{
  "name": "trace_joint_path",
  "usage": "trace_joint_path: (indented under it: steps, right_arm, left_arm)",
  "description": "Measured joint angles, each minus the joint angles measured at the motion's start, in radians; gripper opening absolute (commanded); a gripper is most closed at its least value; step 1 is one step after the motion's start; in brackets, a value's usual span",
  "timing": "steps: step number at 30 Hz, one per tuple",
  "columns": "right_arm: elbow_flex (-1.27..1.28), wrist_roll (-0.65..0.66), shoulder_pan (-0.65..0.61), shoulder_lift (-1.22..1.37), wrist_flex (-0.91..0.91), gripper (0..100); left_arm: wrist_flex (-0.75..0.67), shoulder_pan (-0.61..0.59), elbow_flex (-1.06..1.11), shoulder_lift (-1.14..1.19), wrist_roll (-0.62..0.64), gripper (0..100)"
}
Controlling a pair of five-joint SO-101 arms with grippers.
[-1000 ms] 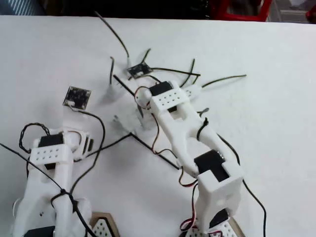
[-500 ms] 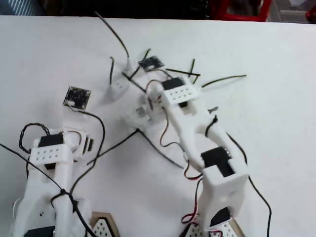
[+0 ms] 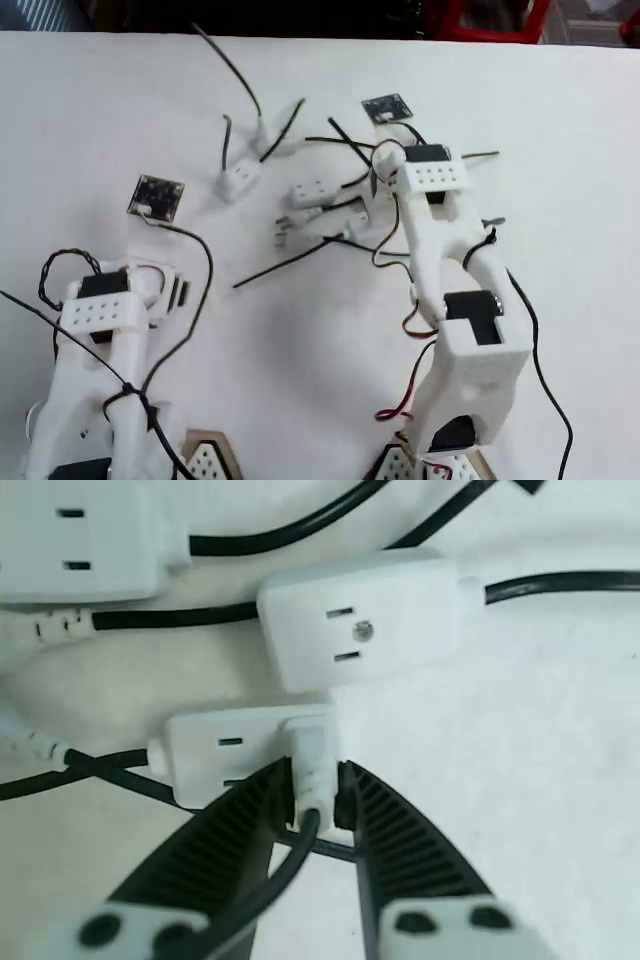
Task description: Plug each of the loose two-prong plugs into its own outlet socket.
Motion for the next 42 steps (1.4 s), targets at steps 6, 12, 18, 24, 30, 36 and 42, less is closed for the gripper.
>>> trace_joint_path:
  steps: [6, 12, 18, 24, 30, 36, 42]
  right_arm:
    - [-0.114, -0.106, 0.002, -0.075, 0.18, 19.7]
    - [-0.201, -0.259, -0.051, -0.207, 0.284, 18.1]
    - [-0.206, -0.382, -0.127, -0.336, 0.328, 12.5]
    - [-0.206, -0.462, -0.245, -0.446, 0.4, 12.6]
    - [-0.206, -0.534, -0.393, -0.459, 0.442, 12.5]
    - [-0.207, -0.563, -0.486, -0.313, 0.425, 12.4]
    - [-0.207, -0.611, -0.483, -0.098, 0.338, 12.6]
  left_arm:
    - [0.0, 0.0, 0.0, 0.0, 0.0, 19]
    - [0.0, 0.0, 0.0, 0.0, 0.0, 19]
    - [0.0, 0.0, 0.0, 0.0, 0.0, 19]
    - [0.0, 0.0, 0.0, 0.0, 0.0, 19]
    - [0.0, 0.0, 0.0, 0.0, 0.0, 19]
    - [0.0, 0.0, 0.0, 0.0, 0.0, 19]
    - [0.0, 0.0, 0.0, 0.0, 0.0, 19]
